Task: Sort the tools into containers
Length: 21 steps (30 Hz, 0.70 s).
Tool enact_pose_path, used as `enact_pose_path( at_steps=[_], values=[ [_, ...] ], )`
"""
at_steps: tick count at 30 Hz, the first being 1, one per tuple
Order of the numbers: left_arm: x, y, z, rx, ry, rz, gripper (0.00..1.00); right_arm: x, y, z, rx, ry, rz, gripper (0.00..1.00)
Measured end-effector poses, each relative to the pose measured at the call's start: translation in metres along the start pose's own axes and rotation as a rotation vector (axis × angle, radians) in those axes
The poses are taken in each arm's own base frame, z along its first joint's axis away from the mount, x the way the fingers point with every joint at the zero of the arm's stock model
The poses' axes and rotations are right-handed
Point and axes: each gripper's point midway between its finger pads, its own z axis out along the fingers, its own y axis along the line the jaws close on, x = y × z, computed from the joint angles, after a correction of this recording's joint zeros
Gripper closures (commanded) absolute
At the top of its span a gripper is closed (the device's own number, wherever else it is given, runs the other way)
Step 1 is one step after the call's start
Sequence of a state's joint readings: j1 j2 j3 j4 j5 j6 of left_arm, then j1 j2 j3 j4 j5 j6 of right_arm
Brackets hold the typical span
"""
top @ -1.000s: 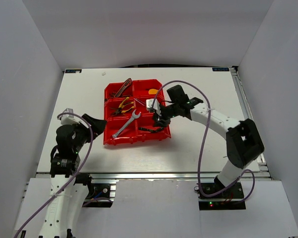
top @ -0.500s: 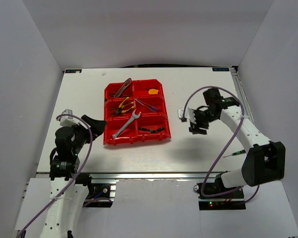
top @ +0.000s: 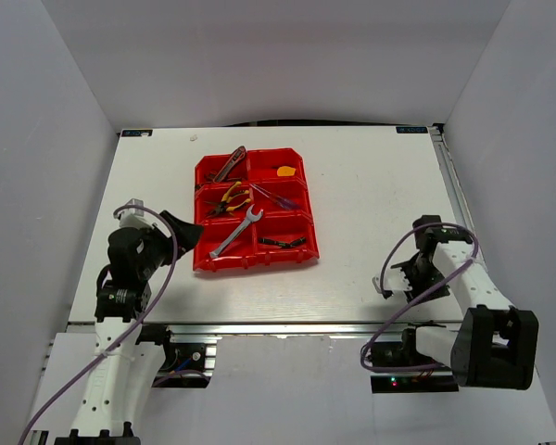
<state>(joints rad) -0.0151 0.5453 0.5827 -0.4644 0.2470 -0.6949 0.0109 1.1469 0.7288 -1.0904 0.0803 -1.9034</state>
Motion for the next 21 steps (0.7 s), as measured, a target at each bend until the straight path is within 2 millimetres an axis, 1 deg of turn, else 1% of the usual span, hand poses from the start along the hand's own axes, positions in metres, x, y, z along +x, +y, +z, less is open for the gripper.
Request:
enact_pose_path(
  at_steps=[3,6,12,15,17,21],
  values=[
    [0.001,-0.001,0.001,0.006,0.008,0.006,0.02,0.017,0.014,0.016,-0.064,0.054,0.018,0.32],
    [0.003,-0.001,0.003,0.01,0.021,0.005,0.02,0.033,0.021,0.027,-0.106,0.096,0.047,0.32],
    [0.006,0.0,0.006,0.008,0.045,0.001,0.02,0.064,0.016,0.039,-0.103,0.168,0.11,0.32],
    [0.007,0.0,0.008,0.009,0.05,-0.002,0.02,0.073,0.012,0.046,-0.103,0.181,0.13,0.33],
    [0.007,0.0,0.008,0.008,0.051,-0.004,0.02,0.078,0.01,0.049,-0.102,0.194,0.137,0.35],
    [0.007,-0.001,0.007,0.013,0.048,-0.007,0.02,0.085,0.002,0.05,-0.091,0.216,0.14,0.45]
  ],
)
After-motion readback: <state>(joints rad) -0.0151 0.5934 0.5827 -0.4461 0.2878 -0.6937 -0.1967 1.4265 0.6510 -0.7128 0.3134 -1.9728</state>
